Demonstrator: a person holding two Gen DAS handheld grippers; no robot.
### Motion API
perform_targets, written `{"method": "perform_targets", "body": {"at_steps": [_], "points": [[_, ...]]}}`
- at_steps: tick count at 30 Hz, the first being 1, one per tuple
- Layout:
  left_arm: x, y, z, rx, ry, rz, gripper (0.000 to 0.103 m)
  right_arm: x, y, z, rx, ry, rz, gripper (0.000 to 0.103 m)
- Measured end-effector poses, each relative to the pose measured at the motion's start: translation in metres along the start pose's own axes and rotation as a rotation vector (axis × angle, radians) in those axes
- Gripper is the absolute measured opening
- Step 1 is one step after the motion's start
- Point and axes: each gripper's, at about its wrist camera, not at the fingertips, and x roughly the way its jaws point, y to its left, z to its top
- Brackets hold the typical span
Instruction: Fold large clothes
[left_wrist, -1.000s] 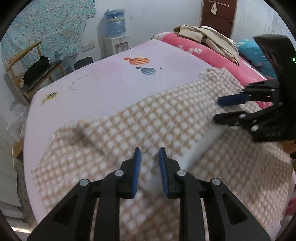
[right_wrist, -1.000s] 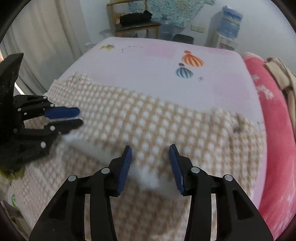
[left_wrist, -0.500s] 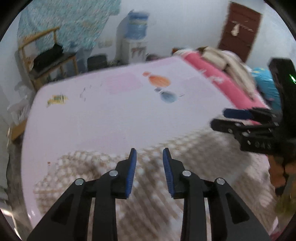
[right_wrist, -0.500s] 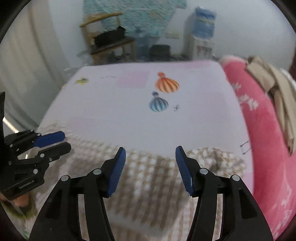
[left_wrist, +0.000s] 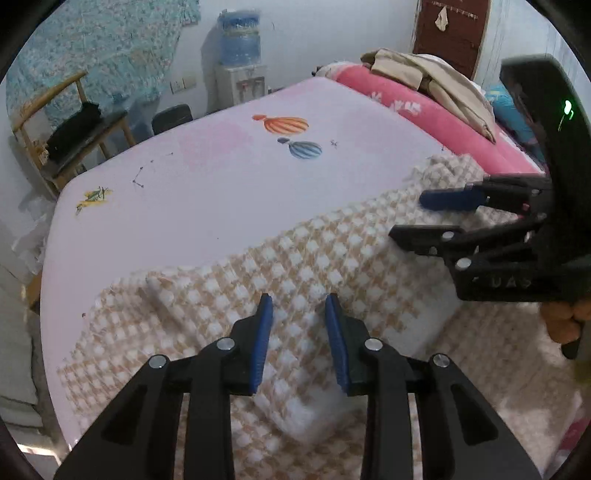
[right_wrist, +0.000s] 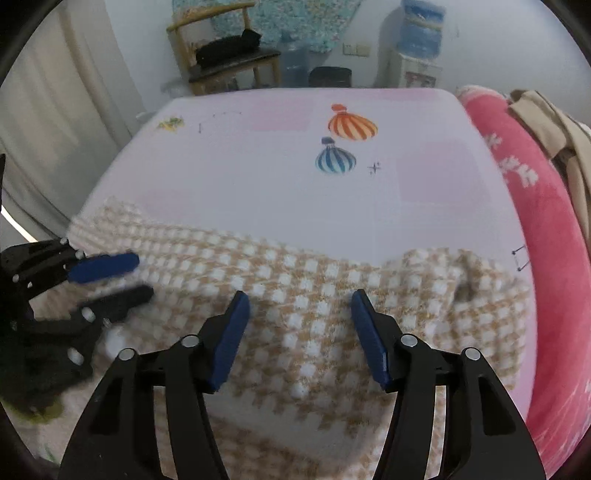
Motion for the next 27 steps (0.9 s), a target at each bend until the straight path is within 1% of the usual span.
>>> {"method": "perform_targets", "body": {"at_steps": [2,3,4,5,6,8,9,10,11,12,14,16,17,18,19,20,21,22,23,25,27], "points": [[-0.009,0.004,0.001,-0.052,0.004,-0.019,0.029,-0.01,-0.004,0.001,0.058,0.019,0.018,0.055],[-0.018,0.006,0.001,-0.071,-0.015,-0.043,0.029,-0.018,-0.003,0.0,0.063,0.012,0.025,0.055],[-0.027,0.006,-0.001,-0.074,-0.037,-0.053,0.029,-0.03,0.002,-0.005,0.045,-0.013,0.037,0.055],[-0.031,0.006,-0.005,-0.071,-0.048,-0.053,0.029,-0.033,0.005,-0.008,0.032,-0.021,0.038,0.056],[-0.033,0.005,-0.008,-0.066,-0.047,-0.05,0.029,-0.034,0.007,-0.012,0.021,-0.017,0.036,0.057],[-0.021,0.003,-0.018,-0.057,0.018,-0.032,0.031,-0.02,0.013,-0.026,-0.006,0.029,0.009,0.057],[-0.016,0.002,-0.024,-0.053,0.027,-0.019,0.032,-0.019,0.019,-0.029,-0.047,0.005,-0.022,0.057],[-0.019,0.001,-0.025,-0.057,0.012,-0.014,0.032,-0.021,0.024,-0.03,-0.068,0.01,-0.051,0.057],[-0.024,0.0,-0.025,-0.073,0.02,-0.003,0.032,-0.025,0.027,-0.03,-0.061,0.023,-0.073,0.057],[-0.032,0.0,-0.026,-0.09,0.017,0.006,0.032,-0.032,0.029,-0.03,-0.044,0.031,-0.07,0.057],[-0.048,-0.001,-0.029,-0.094,-0.01,0.021,0.034,-0.053,0.031,-0.035,-0.015,0.012,-0.021,0.058],[-0.07,-0.005,-0.038,-0.084,-0.033,0.078,0.045,-0.073,0.031,-0.045,0.009,-0.012,-0.018,0.063],[-0.077,-0.005,-0.041,-0.086,-0.04,0.084,0.048,-0.084,0.032,-0.052,0.019,-0.029,-0.01,0.067],[-0.089,-0.007,-0.048,-0.093,-0.049,0.081,0.055,-0.092,0.032,-0.058,0.029,-0.04,-0.001,0.072],[-0.097,-0.008,-0.054,-0.098,-0.053,0.084,0.063,-0.103,0.032,-0.068,0.045,-0.052,0.013,0.074],[-0.104,-0.01,-0.06,-0.104,-0.058,0.095,0.067,-0.111,0.033,-0.076,0.055,-0.06,0.026,0.077],[-0.111,-0.011,-0.066,-0.109,-0.065,0.105,0.073,-0.12,0.034,-0.086,0.066,-0.069,0.044,0.079],[-0.12,-0.014,-0.075,-0.117,-0.072,0.11,0.077,-0.122,0.036,-0.089,0.071,-0.071,0.053,0.081],[-0.126,-0.015,-0.082,-0.127,-0.071,0.112,0.079,-0.128,0.038,-0.098,0.079,-0.074,0.06,0.083],[-0.136,-0.019,-0.096,-0.145,-0.065,0.122,0.084,-0.137,0.044,-0.111,0.089,-0.081,0.07,0.084],[-0.141,-0.023,-0.107,-0.16,-0.064,0.147,0.086,-0.14,0.044,-0.123,0.105,-0.083,0.067,0.087]]}}
